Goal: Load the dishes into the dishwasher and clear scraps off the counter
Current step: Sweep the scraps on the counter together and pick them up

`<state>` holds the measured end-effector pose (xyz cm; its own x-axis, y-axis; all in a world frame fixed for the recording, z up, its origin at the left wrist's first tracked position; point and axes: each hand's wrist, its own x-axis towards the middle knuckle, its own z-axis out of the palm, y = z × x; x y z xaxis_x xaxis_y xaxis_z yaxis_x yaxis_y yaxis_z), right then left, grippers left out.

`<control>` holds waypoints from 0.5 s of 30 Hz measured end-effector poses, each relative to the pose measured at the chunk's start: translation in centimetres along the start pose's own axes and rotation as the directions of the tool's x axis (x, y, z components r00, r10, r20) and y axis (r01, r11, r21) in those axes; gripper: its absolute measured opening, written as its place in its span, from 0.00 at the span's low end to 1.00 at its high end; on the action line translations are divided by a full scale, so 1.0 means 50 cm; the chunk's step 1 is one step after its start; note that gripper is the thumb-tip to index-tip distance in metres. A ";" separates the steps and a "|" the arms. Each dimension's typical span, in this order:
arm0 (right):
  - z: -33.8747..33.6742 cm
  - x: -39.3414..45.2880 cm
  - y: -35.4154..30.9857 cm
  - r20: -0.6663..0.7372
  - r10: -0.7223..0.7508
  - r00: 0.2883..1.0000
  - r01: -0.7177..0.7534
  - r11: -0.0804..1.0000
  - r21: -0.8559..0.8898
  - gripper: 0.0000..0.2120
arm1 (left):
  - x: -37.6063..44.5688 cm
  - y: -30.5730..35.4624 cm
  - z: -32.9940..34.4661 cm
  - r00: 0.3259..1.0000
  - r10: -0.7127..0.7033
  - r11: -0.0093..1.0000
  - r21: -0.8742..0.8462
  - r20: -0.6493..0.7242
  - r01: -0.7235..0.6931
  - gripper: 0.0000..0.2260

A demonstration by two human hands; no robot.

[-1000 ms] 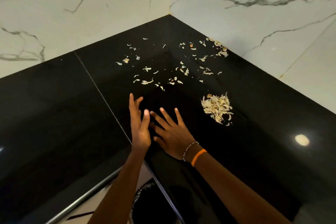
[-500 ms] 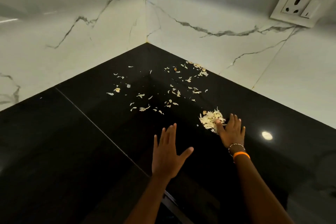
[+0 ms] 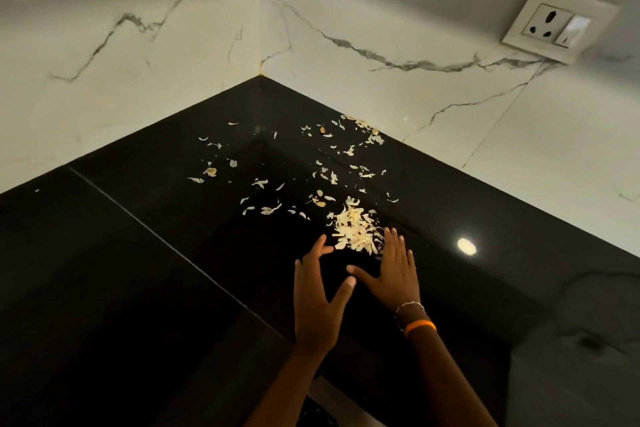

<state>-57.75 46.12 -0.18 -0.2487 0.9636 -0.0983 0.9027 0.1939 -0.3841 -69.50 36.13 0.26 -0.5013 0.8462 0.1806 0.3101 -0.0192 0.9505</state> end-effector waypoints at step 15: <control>-0.045 0.176 0.013 -0.113 -0.007 0.994 0.022 0.991 0.131 0.33 | 0.176 -0.048 -0.097 0.950 -0.293 0.617 0.781 0.108 0.102 0.62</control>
<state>-58.55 55.13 0.77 -0.2141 0.9768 0.0087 0.8432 0.1893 -0.5031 -78.57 41.03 0.78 -0.4803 0.8668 -0.1342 0.7706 0.4901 0.4073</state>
